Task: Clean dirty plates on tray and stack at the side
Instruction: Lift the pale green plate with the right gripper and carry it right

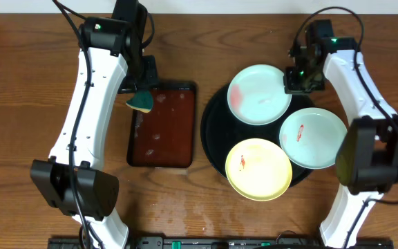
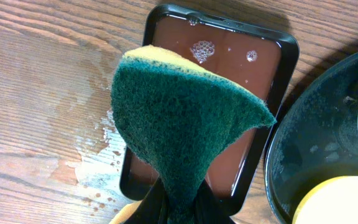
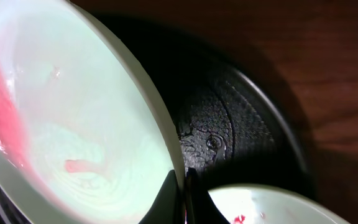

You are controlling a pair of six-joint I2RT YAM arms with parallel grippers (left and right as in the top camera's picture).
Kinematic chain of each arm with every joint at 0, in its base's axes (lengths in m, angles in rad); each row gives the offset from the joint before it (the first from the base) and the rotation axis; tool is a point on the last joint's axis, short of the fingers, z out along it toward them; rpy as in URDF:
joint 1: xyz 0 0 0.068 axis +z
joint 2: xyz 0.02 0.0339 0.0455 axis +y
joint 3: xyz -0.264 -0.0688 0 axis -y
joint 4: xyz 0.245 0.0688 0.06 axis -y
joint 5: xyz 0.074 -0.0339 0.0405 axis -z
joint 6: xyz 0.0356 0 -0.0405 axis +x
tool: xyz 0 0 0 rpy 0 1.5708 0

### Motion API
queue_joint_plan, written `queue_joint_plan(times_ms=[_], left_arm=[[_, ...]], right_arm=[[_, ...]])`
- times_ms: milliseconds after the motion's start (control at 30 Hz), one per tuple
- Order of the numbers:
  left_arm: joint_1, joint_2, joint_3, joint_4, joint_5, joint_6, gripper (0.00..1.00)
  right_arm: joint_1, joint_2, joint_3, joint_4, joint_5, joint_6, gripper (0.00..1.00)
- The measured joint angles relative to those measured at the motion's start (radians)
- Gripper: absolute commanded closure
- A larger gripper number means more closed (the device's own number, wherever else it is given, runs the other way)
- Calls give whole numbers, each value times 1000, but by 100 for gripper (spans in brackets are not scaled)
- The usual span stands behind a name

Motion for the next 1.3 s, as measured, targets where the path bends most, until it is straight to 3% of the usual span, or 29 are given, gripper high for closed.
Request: queue_joint_plan(times_ms=[367, 767, 1100, 1300], left_arm=[[11, -6, 0, -2, -11, 14, 92], [109, -45, 0, -47, -23, 14, 92], [120, -46, 0, -63, -56, 2, 92], [183, -45, 0, -63, -79, -32, 93]], right_arm=[[27, -123, 8, 4, 4, 47, 99], [277, -123, 8, 134, 82, 131, 99], [545, -123, 8, 274, 349, 148, 99], [707, -123, 8, 365, 584, 86, 99]])
